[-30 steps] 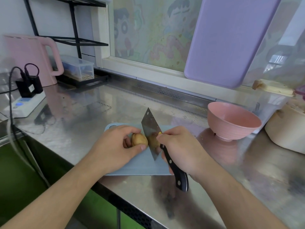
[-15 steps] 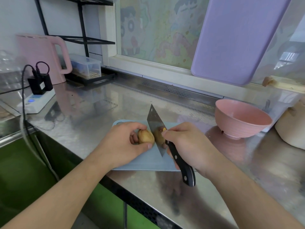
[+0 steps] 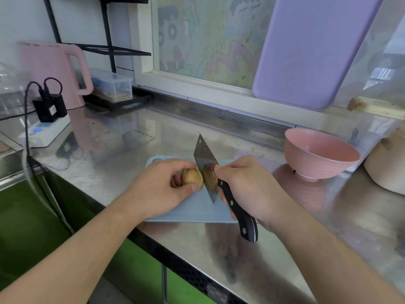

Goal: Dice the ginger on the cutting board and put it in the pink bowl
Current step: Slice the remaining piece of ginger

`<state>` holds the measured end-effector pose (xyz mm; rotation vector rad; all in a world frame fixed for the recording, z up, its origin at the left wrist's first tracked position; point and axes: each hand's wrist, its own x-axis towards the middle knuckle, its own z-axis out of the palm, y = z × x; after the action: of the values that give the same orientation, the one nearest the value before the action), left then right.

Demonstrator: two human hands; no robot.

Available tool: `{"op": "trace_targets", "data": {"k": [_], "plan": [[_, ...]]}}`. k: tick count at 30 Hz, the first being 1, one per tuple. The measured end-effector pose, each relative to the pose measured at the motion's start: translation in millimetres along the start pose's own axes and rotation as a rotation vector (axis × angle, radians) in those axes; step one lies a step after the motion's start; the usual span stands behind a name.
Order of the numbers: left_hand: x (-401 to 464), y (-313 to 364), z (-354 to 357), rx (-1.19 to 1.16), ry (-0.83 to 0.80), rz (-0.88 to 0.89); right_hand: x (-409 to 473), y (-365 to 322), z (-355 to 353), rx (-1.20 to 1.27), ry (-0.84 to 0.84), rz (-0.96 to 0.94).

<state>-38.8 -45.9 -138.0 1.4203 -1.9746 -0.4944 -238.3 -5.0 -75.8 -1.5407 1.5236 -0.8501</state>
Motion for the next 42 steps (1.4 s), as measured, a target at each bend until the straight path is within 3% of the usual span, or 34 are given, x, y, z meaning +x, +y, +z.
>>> {"op": "trace_targets", "data": {"k": [24, 30, 42], "plan": [[-0.7, -0.4, 0.4, -0.014, 0.057, -0.017, -1.8, -2.9, 0.1, 0.01, 0.019, 0.019], [2.7, -4.2, 2.5, -0.087, 0.182, -0.055, -3.3, -4.6, -2.5, 0.043, 0.047, 0.008], [-0.2, -2.8, 2.2, -0.1, 0.1, 0.02, -3.9, -5.6, 1.8, 0.02, 0.045, 0.029]]}}
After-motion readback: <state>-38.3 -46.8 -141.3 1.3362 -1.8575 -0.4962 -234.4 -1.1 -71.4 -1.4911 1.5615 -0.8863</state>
